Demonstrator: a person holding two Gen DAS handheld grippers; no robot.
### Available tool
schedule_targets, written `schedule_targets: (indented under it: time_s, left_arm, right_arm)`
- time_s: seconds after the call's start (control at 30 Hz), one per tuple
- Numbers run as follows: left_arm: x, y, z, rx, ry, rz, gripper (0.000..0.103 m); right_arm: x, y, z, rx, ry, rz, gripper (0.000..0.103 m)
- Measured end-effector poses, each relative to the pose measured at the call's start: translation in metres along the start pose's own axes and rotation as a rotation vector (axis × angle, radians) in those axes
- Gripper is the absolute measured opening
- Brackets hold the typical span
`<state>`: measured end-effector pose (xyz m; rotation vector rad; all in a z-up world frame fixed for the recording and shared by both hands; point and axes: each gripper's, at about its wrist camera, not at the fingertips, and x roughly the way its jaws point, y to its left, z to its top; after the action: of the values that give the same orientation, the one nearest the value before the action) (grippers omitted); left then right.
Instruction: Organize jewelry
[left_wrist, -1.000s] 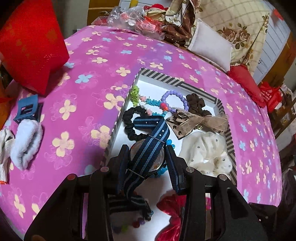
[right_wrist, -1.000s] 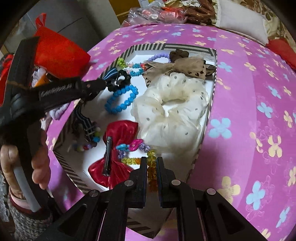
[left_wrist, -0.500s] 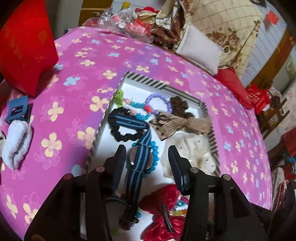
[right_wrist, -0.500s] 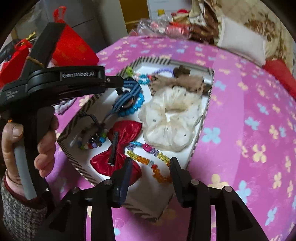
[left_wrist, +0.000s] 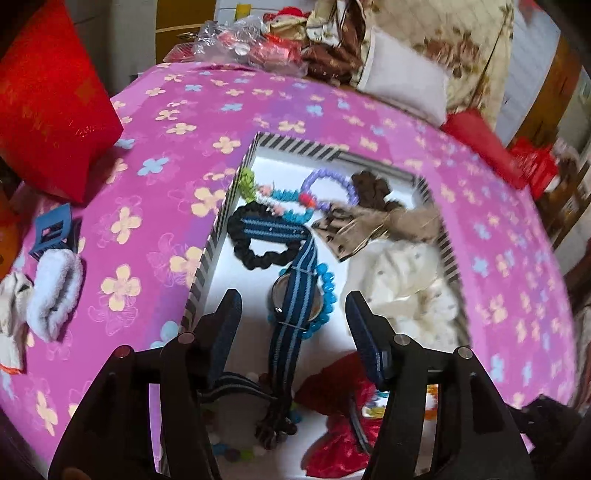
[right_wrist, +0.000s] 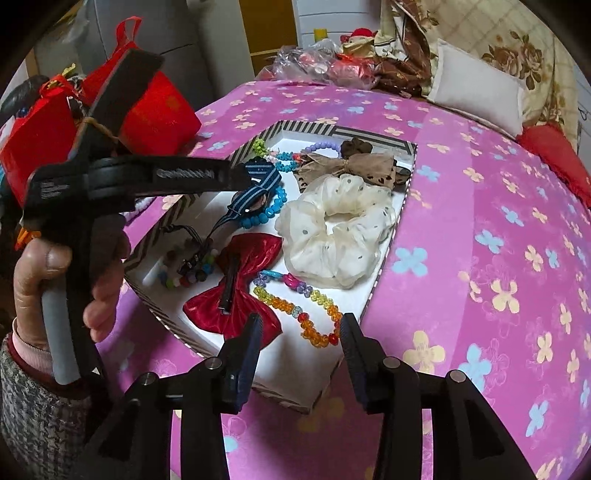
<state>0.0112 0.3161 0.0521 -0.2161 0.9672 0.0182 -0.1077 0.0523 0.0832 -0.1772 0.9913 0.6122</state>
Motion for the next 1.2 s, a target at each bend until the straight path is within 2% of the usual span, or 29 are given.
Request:
schedule_targets:
  time_s: [0.03,0.1,0.13,0.2,0.3,0.4,0.57,0.7,0.83,0.87,0.9,0.93,0.97,1.0,1.13,1.2]
  left_arm:
    - [0.004,-0.001,0.0,0.003,0.015,0.008,0.054]
    - [0.01,0.001,-0.001,-0.002,0.042,0.01,0.018]
    - [0.013,0.001,-0.002,-0.005,0.057,0.008,0.01]
    - [0.013,0.004,-0.004,-0.02,0.055,-0.002,0.004]
    - [-0.004,0.011,0.0,-0.076,0.0,-0.059,0.003]
    - [-0.017,0.019,0.003,-0.105,-0.049,-0.059,0.004]
    - [-0.003,0.015,-0.003,-0.072,0.024,-0.051,0.014]
    - [0.011,0.001,-0.01,-0.006,0.074,-0.056,0.032]
    - [0.017,-0.012,-0.014,0.042,0.088,-0.023,0.038]
    - [0.019,-0.013,-0.014,0.053,0.092,0.001,0.035]
    - [0.02,-0.014,-0.016,0.061,0.096,0.02,0.016]
    - [0.021,-0.013,-0.017,0.065,0.1,0.034,0.014]
    - [0.02,-0.013,-0.017,0.058,0.097,0.017,0.003]
    - [0.016,-0.011,-0.016,0.043,0.082,-0.008,0.0]
    - [-0.017,-0.003,-0.01,-0.01,-0.039,-0.032,0.0]
    - [-0.025,0.006,-0.007,-0.044,-0.07,-0.018,0.0]
  right_arm:
    - [0.0,-0.001,-0.001,0.002,0.001,-0.003,0.041]
    - [-0.001,-0.003,-0.001,0.007,0.001,-0.002,0.041]
    - [-0.001,-0.005,-0.002,0.013,0.0,-0.003,0.041]
    - [-0.002,-0.008,-0.002,0.025,-0.003,-0.003,0.041]
    - [-0.004,-0.014,-0.003,0.043,-0.009,0.0,0.041]
    - [-0.006,-0.02,-0.006,0.064,-0.009,0.009,0.041]
    - [-0.006,-0.022,-0.011,0.071,-0.003,0.018,0.041]
    - [-0.006,-0.021,-0.014,0.073,-0.002,0.027,0.041]
    - [-0.008,-0.022,-0.016,0.073,-0.007,0.028,0.041]
    - [-0.008,-0.023,-0.017,0.075,-0.008,0.027,0.041]
    - [-0.008,-0.024,-0.017,0.079,-0.01,0.027,0.041]
    - [-0.009,-0.025,-0.017,0.083,-0.01,0.029,0.041]
    - [-0.009,-0.026,-0.017,0.087,-0.011,0.029,0.041]
    - [-0.009,-0.027,-0.018,0.088,-0.012,0.028,0.041]
    - [-0.01,-0.028,-0.019,0.087,-0.016,0.02,0.041]
    - [-0.009,-0.028,-0.02,0.084,-0.016,0.016,0.041]
